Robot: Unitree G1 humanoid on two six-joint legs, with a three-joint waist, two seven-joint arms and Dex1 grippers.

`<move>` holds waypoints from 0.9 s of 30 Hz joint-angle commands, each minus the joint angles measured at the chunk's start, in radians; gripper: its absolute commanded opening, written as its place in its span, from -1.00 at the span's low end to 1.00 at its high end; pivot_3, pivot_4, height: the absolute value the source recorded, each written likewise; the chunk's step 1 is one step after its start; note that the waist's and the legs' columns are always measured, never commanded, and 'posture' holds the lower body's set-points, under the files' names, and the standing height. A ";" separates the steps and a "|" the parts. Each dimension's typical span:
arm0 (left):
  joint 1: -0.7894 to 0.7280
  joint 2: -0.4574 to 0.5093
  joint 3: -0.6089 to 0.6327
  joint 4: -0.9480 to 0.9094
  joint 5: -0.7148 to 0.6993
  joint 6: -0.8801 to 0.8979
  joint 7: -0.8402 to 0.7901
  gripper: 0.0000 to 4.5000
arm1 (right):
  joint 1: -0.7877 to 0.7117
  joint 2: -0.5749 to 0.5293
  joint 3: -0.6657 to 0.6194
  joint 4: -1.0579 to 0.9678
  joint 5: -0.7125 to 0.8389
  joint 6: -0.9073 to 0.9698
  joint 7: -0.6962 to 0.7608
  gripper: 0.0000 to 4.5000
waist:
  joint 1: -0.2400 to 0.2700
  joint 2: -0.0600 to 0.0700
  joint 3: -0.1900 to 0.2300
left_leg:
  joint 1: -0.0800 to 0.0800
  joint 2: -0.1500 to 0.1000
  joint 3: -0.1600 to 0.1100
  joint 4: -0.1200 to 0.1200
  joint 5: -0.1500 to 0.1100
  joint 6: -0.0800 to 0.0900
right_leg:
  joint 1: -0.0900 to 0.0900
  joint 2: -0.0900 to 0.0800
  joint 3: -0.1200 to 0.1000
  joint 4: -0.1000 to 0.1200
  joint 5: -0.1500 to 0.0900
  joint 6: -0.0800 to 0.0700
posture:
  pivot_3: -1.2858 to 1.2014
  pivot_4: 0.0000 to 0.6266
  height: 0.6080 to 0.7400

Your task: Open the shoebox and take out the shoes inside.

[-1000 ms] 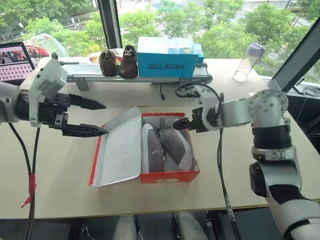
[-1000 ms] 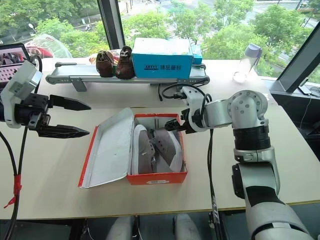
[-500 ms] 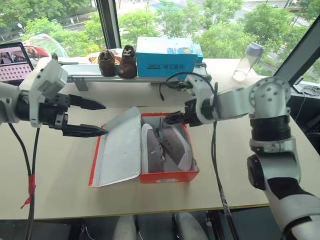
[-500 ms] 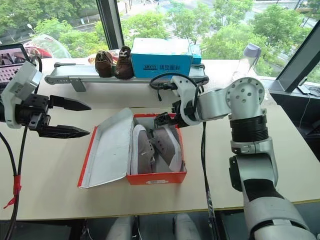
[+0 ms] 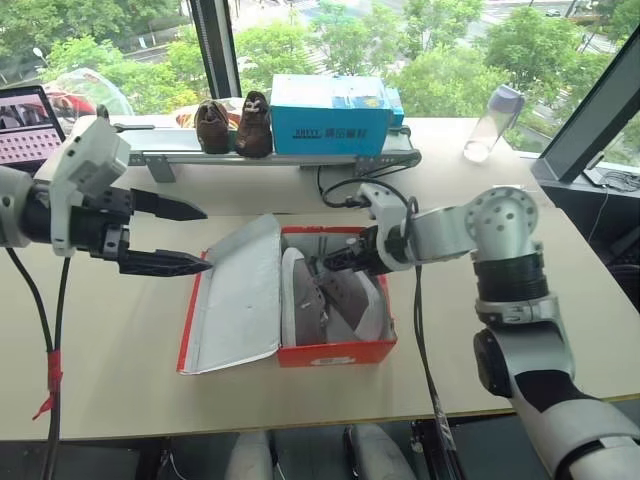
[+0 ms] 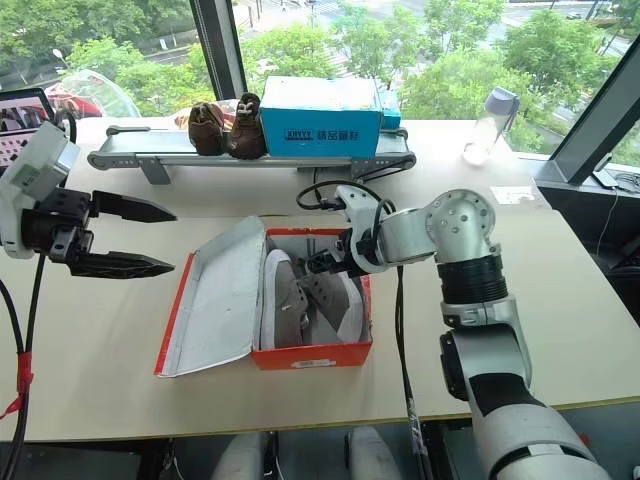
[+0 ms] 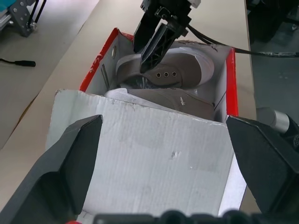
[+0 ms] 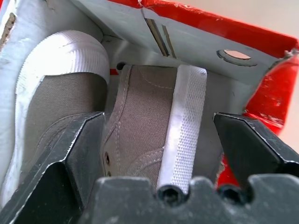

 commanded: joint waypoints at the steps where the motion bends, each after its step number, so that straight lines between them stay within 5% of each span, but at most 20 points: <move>1: 0.007 0.026 0.045 -0.027 -0.007 0.005 0.002 1.00 | 0.031 0.046 -0.028 0.005 -0.095 -0.008 0.036 0.98 | 0.000 0.000 0.000 | 0.000 0.000 0.000 0.000 0.000 0.000 | 0.000 0.000 0.000 0.000 0.000 0.000 | 0.03 -0.52 1.00; 4: 0.013 0.028 0.050 -0.028 -0.008 0.005 0.003 1.00 | 0.039 0.084 -0.052 0.007 -0.164 -0.010 0.065 0.98 | 0.001 0.000 0.000 | 0.000 0.000 0.000 0.000 0.000 0.000 | 0.000 0.000 0.000 0.000 0.000 0.000 | 0.03 -0.52 1.00; 16: -0.004 0.030 0.039 -0.016 -0.006 -0.002 -0.003 1.00 | -0.022 0.165 -0.145 -0.044 -0.275 0.008 0.145 -0.53 | -0.005 0.000 0.000 | 0.000 0.002 -0.001 -0.001 0.000 0.000 | -0.001 0.003 0.000 0.000 0.001 -0.001 | 0.03 -0.52 1.00; 21: -0.043 0.013 0.002 0.010 0.013 -0.023 -0.015 1.00 | -0.099 0.091 -0.153 -0.057 -0.080 0.008 0.155 -0.53 | -0.004 0.000 0.001 | 0.000 0.002 -0.001 -0.001 0.000 0.000 | -0.002 0.003 0.000 0.000 0.000 -0.001 | 0.03 -0.52 1.00; 27: -0.113 -0.039 -0.063 0.054 0.047 -0.052 -0.036 1.00 | -0.311 -0.104 -0.312 0.201 0.249 0.008 0.232 -0.53 | -0.001 0.001 0.002 | 0.000 0.002 -0.001 -0.002 0.000 0.000 | -0.001 0.003 0.000 0.000 0.000 -0.001 | 0.03 -0.52 1.00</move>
